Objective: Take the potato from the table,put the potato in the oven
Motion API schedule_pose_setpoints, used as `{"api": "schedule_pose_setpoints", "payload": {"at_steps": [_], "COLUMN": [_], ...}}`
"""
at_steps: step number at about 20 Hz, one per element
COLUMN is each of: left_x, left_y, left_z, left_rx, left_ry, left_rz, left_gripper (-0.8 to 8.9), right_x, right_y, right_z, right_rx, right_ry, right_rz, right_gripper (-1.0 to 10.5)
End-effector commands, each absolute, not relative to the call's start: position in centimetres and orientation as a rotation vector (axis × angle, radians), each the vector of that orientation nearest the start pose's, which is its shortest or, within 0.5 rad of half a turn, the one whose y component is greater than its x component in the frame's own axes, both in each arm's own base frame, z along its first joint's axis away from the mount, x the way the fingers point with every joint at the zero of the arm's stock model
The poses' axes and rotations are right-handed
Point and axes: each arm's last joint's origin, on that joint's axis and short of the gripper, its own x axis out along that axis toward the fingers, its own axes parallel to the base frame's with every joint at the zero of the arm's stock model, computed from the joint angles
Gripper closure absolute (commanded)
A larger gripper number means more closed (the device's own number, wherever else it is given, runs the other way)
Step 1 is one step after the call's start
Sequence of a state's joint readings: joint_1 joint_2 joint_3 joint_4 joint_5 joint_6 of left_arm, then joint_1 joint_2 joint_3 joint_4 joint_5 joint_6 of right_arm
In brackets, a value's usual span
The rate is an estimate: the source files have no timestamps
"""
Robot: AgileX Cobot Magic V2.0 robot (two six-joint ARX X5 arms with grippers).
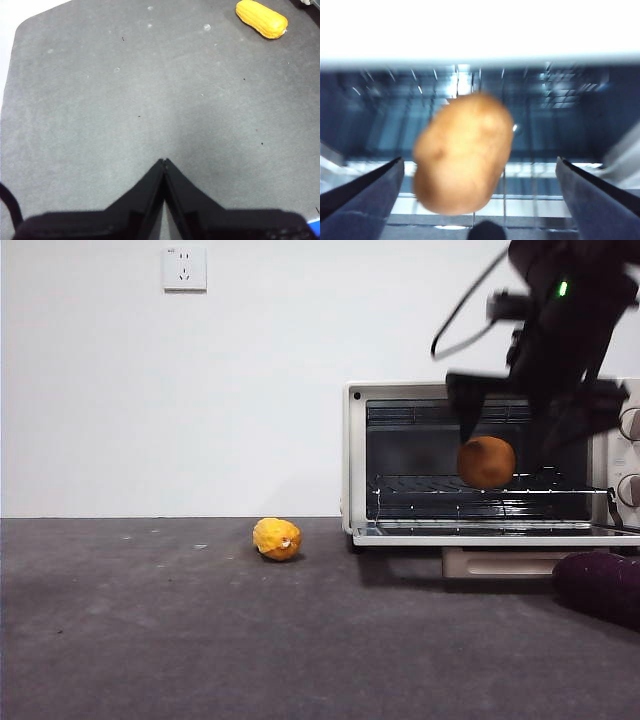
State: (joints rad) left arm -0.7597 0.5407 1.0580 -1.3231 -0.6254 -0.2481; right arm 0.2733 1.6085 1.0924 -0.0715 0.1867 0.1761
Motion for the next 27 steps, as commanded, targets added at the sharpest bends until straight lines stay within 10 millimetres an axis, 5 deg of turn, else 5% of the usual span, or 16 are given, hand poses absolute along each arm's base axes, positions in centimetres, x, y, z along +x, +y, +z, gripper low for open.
{"api": "schedule_pose_setpoints", "payload": {"at_steps": [1,6,12,20,27], "left_x": [4.3,6.3,12.0,21.6,29.5], "left_y": [-1.7,-3.9,-10.2,-18.8,-17.2], "left_z": [34.6,35.1,34.3,25.2,17.5], "left_rx": [0.28,0.228,0.186,0.143,-0.488], "left_ry": [0.632,0.617,0.68,1.01,1.298], "left_rz": [-0.045,-0.142,-0.365,-0.686,-0.785], "left_gripper": [8.19,8.21,8.21,8.22,8.22], "right_x": [32.9,27.4,18.3,7.9,0.6], "right_y": [8.7,7.2,4.7,1.7,-0.4], "right_z": [27.2,31.4,36.6,39.0,41.8], "right_rx": [0.055,0.027,-0.087,-0.052,-0.02], "right_ry": [0.558,0.633,0.561,0.407,0.287], "right_rz": [0.03,0.034,0.089,0.093,0.095], "right_gripper": [4.3,4.4,4.4,4.4,4.5]}}
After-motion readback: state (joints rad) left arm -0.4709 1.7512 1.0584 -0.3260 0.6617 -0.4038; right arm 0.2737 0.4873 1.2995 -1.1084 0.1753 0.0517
